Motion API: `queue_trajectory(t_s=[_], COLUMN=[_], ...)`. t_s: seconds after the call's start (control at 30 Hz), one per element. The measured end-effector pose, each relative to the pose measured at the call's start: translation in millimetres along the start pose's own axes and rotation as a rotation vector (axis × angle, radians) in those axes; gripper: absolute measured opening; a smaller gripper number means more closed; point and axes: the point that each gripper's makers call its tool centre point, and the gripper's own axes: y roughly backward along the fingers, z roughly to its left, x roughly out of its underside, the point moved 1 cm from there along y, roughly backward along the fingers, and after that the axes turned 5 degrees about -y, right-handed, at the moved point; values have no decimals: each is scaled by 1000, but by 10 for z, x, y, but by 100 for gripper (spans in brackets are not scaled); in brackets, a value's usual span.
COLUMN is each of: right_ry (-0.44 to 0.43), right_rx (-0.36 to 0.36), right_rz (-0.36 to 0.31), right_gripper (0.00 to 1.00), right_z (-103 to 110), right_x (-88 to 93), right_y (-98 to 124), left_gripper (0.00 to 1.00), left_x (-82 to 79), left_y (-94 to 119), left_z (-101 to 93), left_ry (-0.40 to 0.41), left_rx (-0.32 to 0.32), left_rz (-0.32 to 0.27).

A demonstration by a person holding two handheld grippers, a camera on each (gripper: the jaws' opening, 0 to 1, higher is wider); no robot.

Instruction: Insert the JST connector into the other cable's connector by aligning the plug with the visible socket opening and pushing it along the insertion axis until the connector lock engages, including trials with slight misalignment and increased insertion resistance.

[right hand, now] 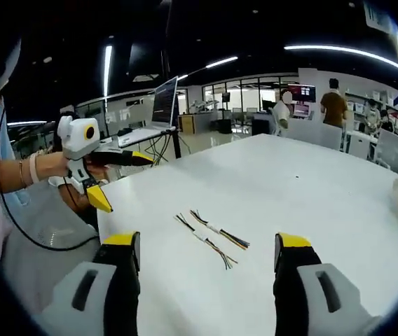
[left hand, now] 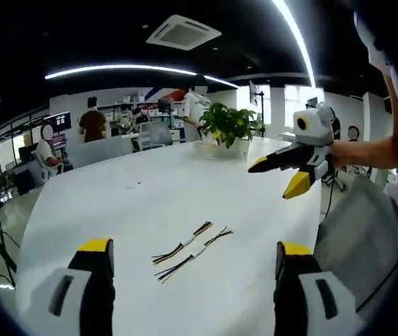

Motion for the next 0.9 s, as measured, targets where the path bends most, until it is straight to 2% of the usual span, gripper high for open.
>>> queue_trajectory(t_s=[0.2,0.43,0.9], right_ry=[5,8,1], right_rx=[5,5,27], right_rz=[2,8,35], right_gripper=[82,86,99], right_z=[61,95,56], right_x=[-5,-8,62], right_y=[40,78,126], left_gripper=[99,99,99], left_x=[-5,10,44], left_y=[64,117,202], left_z=[-58,-93,-149], left_ry=[13,38,72], left_rx=[-1,-1,-4], left_rz=[14,26,54])
